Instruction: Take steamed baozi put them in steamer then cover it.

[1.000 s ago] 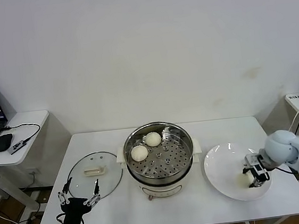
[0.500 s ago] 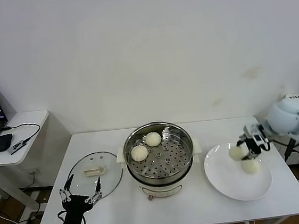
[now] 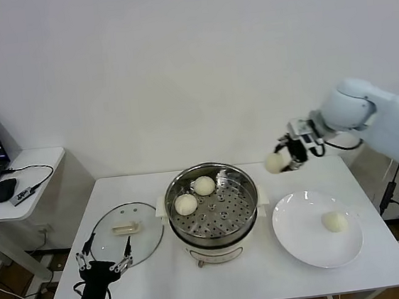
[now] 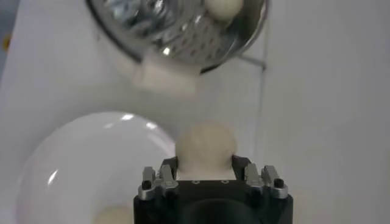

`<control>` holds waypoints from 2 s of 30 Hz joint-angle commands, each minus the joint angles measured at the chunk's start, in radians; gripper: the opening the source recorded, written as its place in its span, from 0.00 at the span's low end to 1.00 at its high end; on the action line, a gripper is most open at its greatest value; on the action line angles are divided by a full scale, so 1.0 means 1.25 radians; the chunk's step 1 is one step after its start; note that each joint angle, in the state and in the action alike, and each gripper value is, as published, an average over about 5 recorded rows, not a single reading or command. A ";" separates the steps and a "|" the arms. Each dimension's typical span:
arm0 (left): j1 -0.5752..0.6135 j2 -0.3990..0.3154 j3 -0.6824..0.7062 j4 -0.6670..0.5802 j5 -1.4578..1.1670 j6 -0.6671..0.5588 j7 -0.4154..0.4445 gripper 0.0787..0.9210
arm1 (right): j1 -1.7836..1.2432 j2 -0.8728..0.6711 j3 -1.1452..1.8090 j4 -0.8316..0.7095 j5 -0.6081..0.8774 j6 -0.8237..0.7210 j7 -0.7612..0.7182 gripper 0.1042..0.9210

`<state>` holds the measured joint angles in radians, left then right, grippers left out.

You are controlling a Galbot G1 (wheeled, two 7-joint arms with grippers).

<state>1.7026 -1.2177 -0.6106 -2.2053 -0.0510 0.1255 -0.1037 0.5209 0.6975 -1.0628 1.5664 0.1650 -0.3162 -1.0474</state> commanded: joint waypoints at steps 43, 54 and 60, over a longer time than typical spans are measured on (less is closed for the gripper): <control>0.006 -0.016 -0.031 -0.004 -0.013 0.000 0.000 0.88 | -0.076 0.279 -0.162 -0.002 -0.206 0.338 0.099 0.57; 0.004 -0.018 -0.029 -0.007 -0.012 0.000 0.000 0.88 | -0.032 0.226 -0.142 0.027 -0.182 0.332 0.096 0.83; 0.004 -0.013 -0.028 -0.008 -0.013 0.000 0.001 0.88 | 0.015 0.146 -0.120 0.064 -0.142 0.298 0.074 0.88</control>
<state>1.7076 -1.2345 -0.6460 -2.2152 -0.0669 0.1251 -0.1033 0.4860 0.9730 -1.2376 1.6091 -0.0484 0.0838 -0.9388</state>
